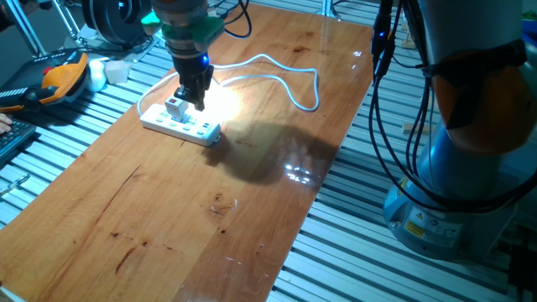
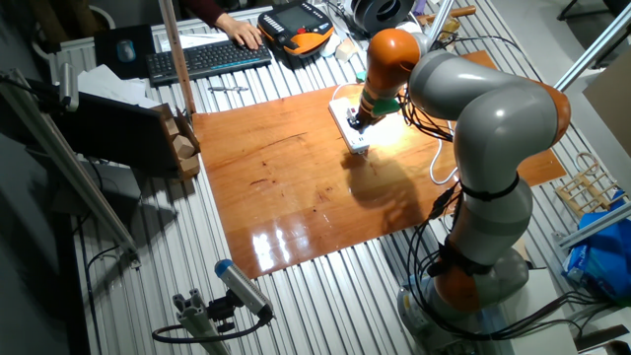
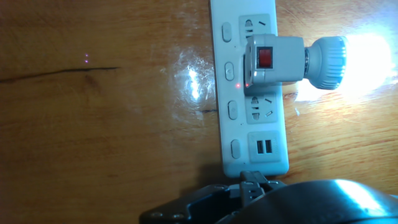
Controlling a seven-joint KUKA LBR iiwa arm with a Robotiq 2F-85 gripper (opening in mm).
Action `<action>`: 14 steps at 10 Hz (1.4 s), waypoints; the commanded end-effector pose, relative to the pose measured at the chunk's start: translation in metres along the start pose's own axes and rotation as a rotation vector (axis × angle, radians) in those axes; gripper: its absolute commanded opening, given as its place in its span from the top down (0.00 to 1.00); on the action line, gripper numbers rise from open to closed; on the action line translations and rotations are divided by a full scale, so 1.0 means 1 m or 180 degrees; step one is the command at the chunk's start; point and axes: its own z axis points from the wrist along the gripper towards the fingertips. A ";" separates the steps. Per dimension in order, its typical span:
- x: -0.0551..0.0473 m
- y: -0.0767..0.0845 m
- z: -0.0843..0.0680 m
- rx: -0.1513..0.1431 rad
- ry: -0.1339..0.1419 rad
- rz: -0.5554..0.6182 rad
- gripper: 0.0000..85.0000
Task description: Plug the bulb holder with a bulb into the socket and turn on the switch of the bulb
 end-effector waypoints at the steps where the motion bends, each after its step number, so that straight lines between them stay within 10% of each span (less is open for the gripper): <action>1: 0.000 0.000 0.000 0.0000 -0.0001 0.0000 1.00; 14: -0.002 -0.001 0.007 0.0000 -0.0030 0.0000 1.00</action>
